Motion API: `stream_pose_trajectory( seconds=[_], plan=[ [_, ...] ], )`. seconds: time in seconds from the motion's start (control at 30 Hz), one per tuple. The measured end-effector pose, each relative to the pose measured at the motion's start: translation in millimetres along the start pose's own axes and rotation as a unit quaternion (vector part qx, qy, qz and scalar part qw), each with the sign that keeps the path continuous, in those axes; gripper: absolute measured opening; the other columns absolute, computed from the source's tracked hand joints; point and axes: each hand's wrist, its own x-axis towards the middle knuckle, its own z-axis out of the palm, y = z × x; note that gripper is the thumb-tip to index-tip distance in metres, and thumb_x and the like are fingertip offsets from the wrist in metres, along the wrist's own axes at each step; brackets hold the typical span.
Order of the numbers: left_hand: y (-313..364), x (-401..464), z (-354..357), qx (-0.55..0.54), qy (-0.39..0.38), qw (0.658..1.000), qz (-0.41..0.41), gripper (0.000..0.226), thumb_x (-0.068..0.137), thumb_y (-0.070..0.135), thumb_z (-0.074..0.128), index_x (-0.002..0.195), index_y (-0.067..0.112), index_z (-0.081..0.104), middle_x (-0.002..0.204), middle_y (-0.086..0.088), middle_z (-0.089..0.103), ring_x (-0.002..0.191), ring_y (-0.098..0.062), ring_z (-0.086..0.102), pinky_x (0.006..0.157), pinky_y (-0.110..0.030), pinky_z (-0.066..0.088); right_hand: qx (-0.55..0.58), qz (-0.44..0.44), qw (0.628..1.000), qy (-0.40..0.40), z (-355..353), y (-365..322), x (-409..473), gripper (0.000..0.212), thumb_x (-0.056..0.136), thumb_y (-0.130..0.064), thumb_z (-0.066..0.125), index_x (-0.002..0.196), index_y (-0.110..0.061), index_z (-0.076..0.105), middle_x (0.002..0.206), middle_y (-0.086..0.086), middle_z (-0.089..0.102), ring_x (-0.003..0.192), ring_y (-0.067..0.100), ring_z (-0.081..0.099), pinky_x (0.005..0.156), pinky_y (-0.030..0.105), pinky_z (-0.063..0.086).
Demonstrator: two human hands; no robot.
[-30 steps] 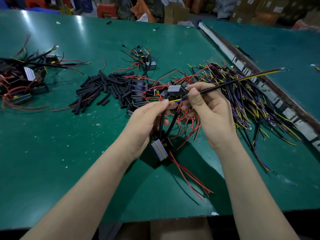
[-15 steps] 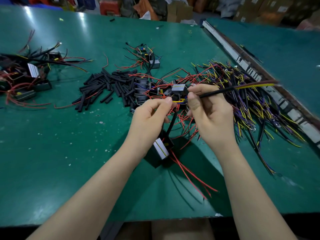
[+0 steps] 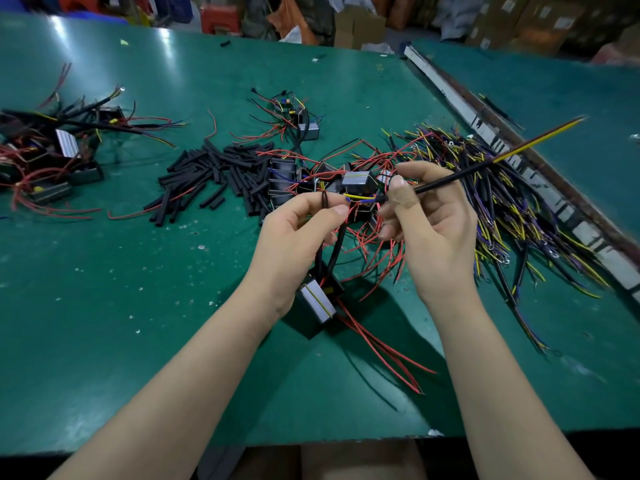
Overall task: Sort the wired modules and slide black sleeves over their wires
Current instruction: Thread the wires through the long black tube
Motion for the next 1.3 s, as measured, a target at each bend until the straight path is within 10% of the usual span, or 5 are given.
stream_pose_trajectory(
  seconds=[0.6, 0.87, 1.3],
  plan=[
    [7, 12, -13, -0.094, 0.11, 0.989, -0.04, 0.038, 0.091, 0.023, 0.058, 0.054, 0.024, 0.063, 0.054, 0.011, 0.052, 0.045, -0.002, 0.038, 0.051, -0.025, 0.019, 0.06, 0.009, 0.997, 0.044, -3, -1, 3, 0.01, 0.088, -0.011, 0.058, 0.091, -0.02, 0.06, 0.058, -0.008, 0.061, 0.048, 0.006, 0.054, 0.044, 0.018, 0.043],
    [4, -1, 2, 0.054, -0.033, 0.998, 0.02, 0.018, 0.091, 0.018, 0.061, 0.077, 0.025, 0.069, 0.059, 0.017, 0.06, 0.053, 0.005, 0.048, 0.052, -0.006, 0.037, 0.069, 0.018, 0.997, -0.005, -2, -2, 3, 0.009, 0.09, -0.013, 0.06, 0.091, -0.022, 0.061, 0.062, -0.005, 0.063, 0.051, 0.007, 0.056, 0.046, 0.017, 0.045],
    [1, 2, -1, 0.012, 0.06, 0.998, 0.01, 0.018, 0.086, 0.013, 0.065, 0.071, 0.022, 0.07, 0.058, 0.015, 0.06, 0.053, 0.003, 0.047, 0.053, -0.007, 0.037, -0.018, -0.008, 0.998, -0.065, 1, -3, -4, 0.017, 0.088, -0.006, 0.06, 0.09, -0.023, 0.06, 0.063, -0.002, 0.062, 0.046, 0.006, 0.055, 0.048, 0.016, 0.043]
  ],
)
